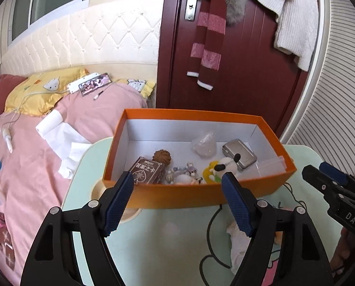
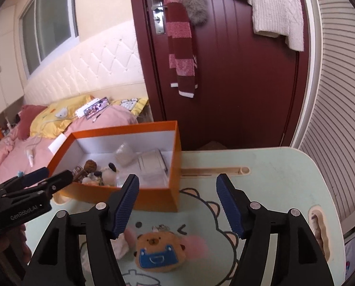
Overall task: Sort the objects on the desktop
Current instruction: 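Grasp the brown plush bear with the right tool while the left tool grasps the white tissue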
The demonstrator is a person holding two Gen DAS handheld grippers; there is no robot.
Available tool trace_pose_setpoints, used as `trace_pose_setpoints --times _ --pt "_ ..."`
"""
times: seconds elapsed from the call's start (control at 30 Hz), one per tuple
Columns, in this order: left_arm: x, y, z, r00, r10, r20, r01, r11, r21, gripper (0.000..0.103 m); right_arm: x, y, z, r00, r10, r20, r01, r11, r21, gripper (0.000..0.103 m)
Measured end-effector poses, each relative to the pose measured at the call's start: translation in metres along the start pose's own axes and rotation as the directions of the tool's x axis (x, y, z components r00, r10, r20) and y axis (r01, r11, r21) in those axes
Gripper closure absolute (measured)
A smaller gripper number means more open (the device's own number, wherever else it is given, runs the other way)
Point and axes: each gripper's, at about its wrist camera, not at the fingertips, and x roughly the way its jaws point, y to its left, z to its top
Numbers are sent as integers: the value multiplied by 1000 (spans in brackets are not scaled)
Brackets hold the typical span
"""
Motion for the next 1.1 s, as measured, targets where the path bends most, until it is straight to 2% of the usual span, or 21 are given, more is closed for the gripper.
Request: trace_pose_setpoints --times 0.13,0.23,0.33,0.4,0.43,0.47,0.63,0.77,0.87,0.97,1.03,1.07,1.1 --pt "-17 0 -17 997 -69 38 70 997 -23 27 -2 -6 -27 997 44 -67 -43 999 18 36" --pt "-21 -1 -22 997 -59 46 60 998 -11 27 3 3 -45 991 62 -115 -62 998 -1 36" --pt "-17 -2 -27 999 -38 25 38 999 5 27 19 16 -55 987 20 -157 -29 998 -55 35" --pt "-14 -2 -31 999 -31 9 31 999 12 27 27 20 -59 982 -15 -189 0 997 -76 43" --pt "-14 -2 -31 999 -37 4 37 999 13 27 28 21 -60 981 -20 -195 4 997 -79 58" --pt "-13 -3 -32 999 -47 -1 47 999 14 27 28 20 -61 980 -8 -198 -7 997 -76 65" --pt "-11 -21 -36 993 -111 -47 113 993 45 27 20 3 -67 981 -21 -193 17 1000 -22 65" --pt "-9 -41 -41 986 -139 -95 147 985 87 27 9 -6 -75 983 -53 -175 49 998 -28 64" --pt "-4 -62 -44 985 -119 -125 137 979 152 27 5 -7 -78 985 -71 -160 66 997 -36 63" --pt "11 -81 -49 985 -47 -165 84 971 223 27 6 -3 -77 983 -94 -157 86 995 -60 63" --pt "26 -82 -51 975 -10 -222 60 974 217 27 6 -4 -76 982 -106 -155 96 993 -68 62" --pt "34 -80 -51 967 -9 -256 62 978 201 16 5 -6 -76 983 -106 -152 97 993 -62 62" --pt "41 -76 -51 963 -2 -271 54 981 186 11 5 -7 -76 983 -106 -150 98 994 -57 62"
